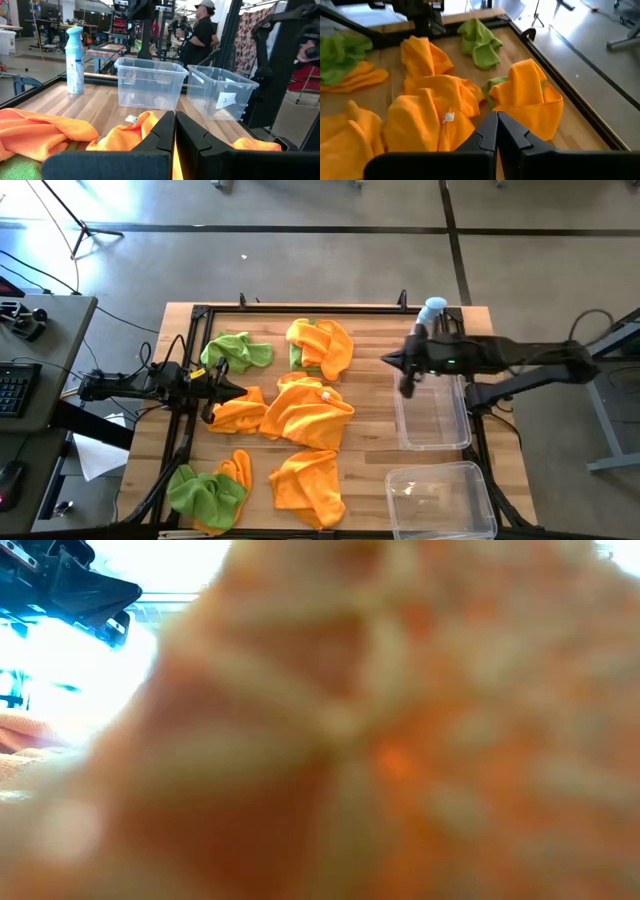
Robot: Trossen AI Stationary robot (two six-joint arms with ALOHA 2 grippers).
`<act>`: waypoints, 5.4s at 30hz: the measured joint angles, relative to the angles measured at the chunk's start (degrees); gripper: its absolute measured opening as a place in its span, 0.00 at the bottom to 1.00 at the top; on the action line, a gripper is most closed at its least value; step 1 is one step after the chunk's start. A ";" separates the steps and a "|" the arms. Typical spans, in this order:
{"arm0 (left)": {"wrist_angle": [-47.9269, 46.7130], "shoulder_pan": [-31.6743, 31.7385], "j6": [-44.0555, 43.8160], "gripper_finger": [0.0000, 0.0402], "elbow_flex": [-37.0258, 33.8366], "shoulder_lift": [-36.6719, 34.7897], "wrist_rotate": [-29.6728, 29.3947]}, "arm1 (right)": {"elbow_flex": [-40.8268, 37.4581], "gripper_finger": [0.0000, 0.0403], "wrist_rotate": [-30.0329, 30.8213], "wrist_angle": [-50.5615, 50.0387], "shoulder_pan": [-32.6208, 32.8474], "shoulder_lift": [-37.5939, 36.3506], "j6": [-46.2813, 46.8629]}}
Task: Sort microfiber towel by color & place in baskets
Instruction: Put the yellow towel into the top transparent bin
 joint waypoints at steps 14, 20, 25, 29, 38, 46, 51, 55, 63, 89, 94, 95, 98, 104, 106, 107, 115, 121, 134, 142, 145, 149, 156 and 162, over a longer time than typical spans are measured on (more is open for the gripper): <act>-0.01 0.02 0.00 0.00 0.00 0.00 0.00 | 31.17 0.03 0.01 -16.44 0.00 32.02 0.84; 0.00 0.02 0.00 0.00 0.00 0.00 0.00 | 43.35 0.16 -2.03 -25.52 -0.01 44.44 2.86; -0.02 0.02 0.00 0.00 0.00 0.00 0.00 | 49.24 0.30 -6.79 -28.81 0.00 52.77 2.60; -0.02 0.01 0.00 0.00 0.01 0.00 -0.01 | 50.44 0.40 -10.20 -29.01 0.04 57.63 1.40; -0.02 0.01 0.00 0.00 0.01 0.00 0.00 | 50.55 0.50 -11.39 -28.80 0.38 64.46 -0.14; -0.02 0.00 0.00 0.00 0.00 0.00 -0.02 | 50.57 0.50 -12.51 -28.47 0.44 68.90 0.28; -0.02 0.02 0.00 0.00 0.02 0.00 0.00 | 50.60 0.41 -14.85 -27.97 0.42 69.85 1.62; -0.02 0.02 0.00 0.00 0.00 0.00 0.00 | 50.60 0.18 -15.34 -28.04 0.42 69.39 1.58; -0.02 0.02 0.00 0.00 0.00 0.00 0.00 | 50.64 0.02 -17.71 -29.49 0.75 65.82 1.46; 0.00 0.02 0.00 0.00 0.02 0.00 -0.02 | 50.60 0.00 8.77 -35.08 12.17 24.29 4.59; -0.02 0.00 0.00 0.00 0.02 0.00 0.00 | 50.60 0.00 16.00 -42.09 18.21 17.35 11.57; 0.00 0.00 0.00 0.00 0.02 0.00 0.00 | 50.60 0.00 17.26 -43.49 19.63 16.15 13.08; -0.02 0.00 0.00 0.00 0.02 0.00 -0.02 | 50.57 0.00 20.84 -48.20 24.19 12.85 17.81; -0.02 0.00 0.00 0.00 0.02 0.00 0.00 | 49.17 0.00 23.63 -53.83 32.25 6.35 27.06; -0.02 0.01 -0.01 0.00 0.00 0.00 0.00 | 48.32 0.00 22.92 -54.26 34.38 4.24 28.97; 0.00 0.01 0.00 0.00 0.00 0.00 0.00 | 47.62 0.00 22.91 -54.33 35.12 3.41 30.50; -0.02 0.01 -0.01 0.00 0.01 0.00 0.00 | 34.39 0.00 14.80 -54.25 36.39 -6.79 36.27; -0.01 0.01 0.00 0.00 0.01 0.00 0.00 | 17.33 0.00 10.95 -54.54 36.37 -15.50 43.67; -0.02 0.01 0.00 0.00 0.01 0.00 0.00 | -8.96 0.00 4.63 -35.89 36.24 -17.30 41.30; -0.02 0.01 -0.01 0.00 0.01 0.00 0.00 | -14.44 0.03 2.82 -32.31 34.08 -9.23 37.77; -0.02 0.00 -0.02 0.00 0.00 0.00 0.00 | -14.41 0.10 1.69 -32.71 32.64 -7.00 37.75; 0.00 0.02 0.00 0.00 0.00 0.00 0.00 | -12.63 0.22 1.63 -34.28 30.98 -6.08 37.76; -0.02 0.02 0.00 0.00 0.02 0.00 0.00 | -4.13 0.35 1.41 -41.50 29.81 -6.19 39.90; -0.02 0.02 -0.01 0.00 0.02 0.00 0.00 | 3.38 0.36 3.78 -44.72 29.79 -6.21 44.14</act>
